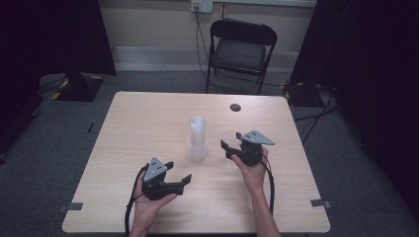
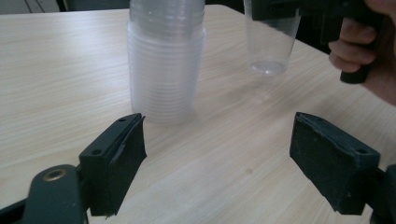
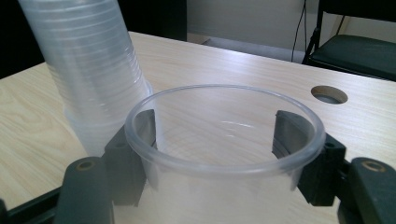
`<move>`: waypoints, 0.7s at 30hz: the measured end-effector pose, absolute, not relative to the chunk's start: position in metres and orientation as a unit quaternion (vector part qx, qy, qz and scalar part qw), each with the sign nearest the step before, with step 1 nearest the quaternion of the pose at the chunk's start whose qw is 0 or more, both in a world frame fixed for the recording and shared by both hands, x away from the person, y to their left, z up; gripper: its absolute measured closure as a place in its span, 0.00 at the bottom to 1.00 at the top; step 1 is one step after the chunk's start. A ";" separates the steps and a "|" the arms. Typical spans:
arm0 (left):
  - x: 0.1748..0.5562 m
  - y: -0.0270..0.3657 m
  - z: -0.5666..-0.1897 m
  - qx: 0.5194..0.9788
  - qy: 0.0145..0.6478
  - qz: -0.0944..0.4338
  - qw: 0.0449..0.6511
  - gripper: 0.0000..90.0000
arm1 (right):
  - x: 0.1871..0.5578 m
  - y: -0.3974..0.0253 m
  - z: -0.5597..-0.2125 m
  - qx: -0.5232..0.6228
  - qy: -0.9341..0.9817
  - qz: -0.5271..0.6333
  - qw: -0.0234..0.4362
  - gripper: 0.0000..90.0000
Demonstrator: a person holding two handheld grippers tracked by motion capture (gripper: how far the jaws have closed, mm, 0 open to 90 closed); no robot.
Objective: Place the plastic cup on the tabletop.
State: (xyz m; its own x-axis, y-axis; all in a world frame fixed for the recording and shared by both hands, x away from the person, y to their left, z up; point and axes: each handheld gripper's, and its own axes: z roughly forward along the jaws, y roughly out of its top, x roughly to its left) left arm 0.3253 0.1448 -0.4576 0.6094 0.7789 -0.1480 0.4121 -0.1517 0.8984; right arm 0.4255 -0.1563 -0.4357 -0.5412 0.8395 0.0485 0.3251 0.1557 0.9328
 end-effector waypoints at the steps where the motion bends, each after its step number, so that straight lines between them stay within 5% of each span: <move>1: 0.325 0.146 -0.459 0.736 0.404 0.176 0.514 0.20 | 0.427 -0.156 -0.435 0.407 0.716 0.508 0.254 0.34; 21: 0.312 0.159 -0.469 0.729 0.409 0.167 0.523 0.18 | 0.469 -0.146 -0.459 0.429 0.715 0.493 0.249 0.32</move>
State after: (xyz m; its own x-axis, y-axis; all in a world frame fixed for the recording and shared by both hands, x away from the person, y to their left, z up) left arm 0.3116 0.1592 -0.4689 0.6093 0.7714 -0.1836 0.4212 -0.1186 0.8992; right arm 0.4692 -0.1459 -0.4593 -0.5076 0.8590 0.0671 0.3686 0.1461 0.9180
